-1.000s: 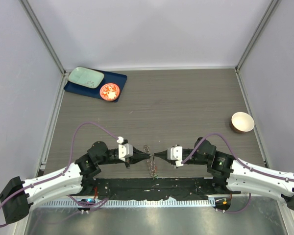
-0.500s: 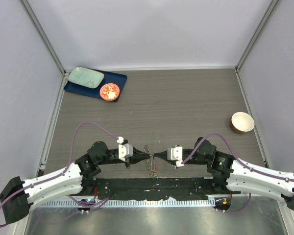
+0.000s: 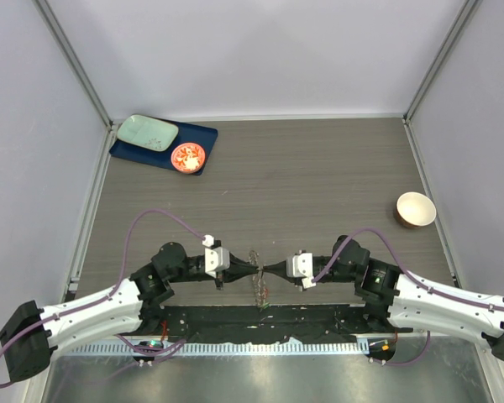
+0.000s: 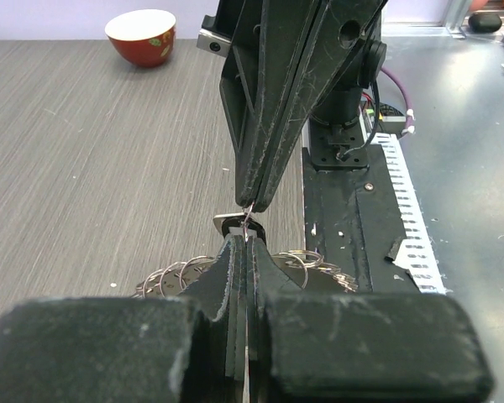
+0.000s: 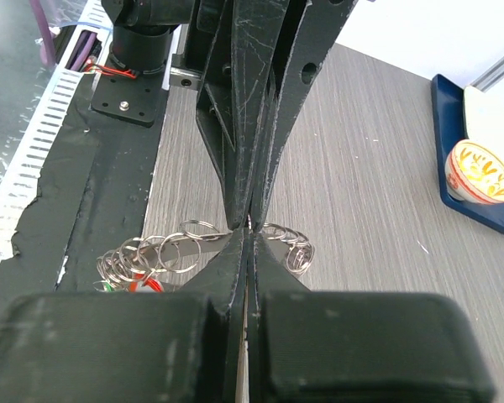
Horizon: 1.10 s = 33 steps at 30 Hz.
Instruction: Put the keys on the keyring
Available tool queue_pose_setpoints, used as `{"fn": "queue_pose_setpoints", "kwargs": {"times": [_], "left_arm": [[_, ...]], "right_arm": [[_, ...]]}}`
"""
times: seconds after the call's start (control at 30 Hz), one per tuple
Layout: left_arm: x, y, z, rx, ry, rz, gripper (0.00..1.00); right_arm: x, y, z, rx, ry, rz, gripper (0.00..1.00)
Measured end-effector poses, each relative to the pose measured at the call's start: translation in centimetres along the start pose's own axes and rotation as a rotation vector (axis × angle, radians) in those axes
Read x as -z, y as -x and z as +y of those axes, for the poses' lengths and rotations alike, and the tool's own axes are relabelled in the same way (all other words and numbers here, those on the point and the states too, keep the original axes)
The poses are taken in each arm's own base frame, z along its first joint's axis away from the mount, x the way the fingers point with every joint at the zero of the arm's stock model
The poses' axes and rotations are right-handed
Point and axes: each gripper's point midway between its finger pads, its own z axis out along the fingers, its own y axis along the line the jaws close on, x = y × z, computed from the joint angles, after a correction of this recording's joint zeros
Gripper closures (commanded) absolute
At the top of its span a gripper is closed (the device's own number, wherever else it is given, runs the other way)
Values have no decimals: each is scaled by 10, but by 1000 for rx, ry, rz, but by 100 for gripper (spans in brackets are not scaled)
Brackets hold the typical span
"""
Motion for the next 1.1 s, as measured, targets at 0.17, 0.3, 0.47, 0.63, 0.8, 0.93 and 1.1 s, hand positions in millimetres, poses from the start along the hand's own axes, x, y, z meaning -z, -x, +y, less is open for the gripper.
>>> {"fn": "queue_pose_setpoints", "kwargs": {"times": [0.17, 0.3, 0.47, 0.63, 0.8, 0.93, 1.1], "left_arm": [[-1, -3, -1, 6, -8, 9, 100], [-1, -3, -2, 6, -11, 9, 100], [0, -4, -2, 8, -9, 12, 100], [2, 1, 0, 14, 11, -1, 100], [4, 1, 6, 51, 58, -3, 100], [5, -2, 11, 88, 93, 7, 100], [7, -4, 18, 135, 145, 6, 100]], "right_arm": [[-2, -3, 4, -6, 19, 8, 99], [-3, -6, 4, -10, 26, 16, 99], [-5, -7, 6, -10, 34, 22, 99], [-5, -4, 4, -6, 33, 16, 99], [-7, -6, 1, -4, 30, 27, 99], [-9, -10, -1, -6, 23, 44, 99], [-9, -12, -1, -10, 24, 54, 99]]}}
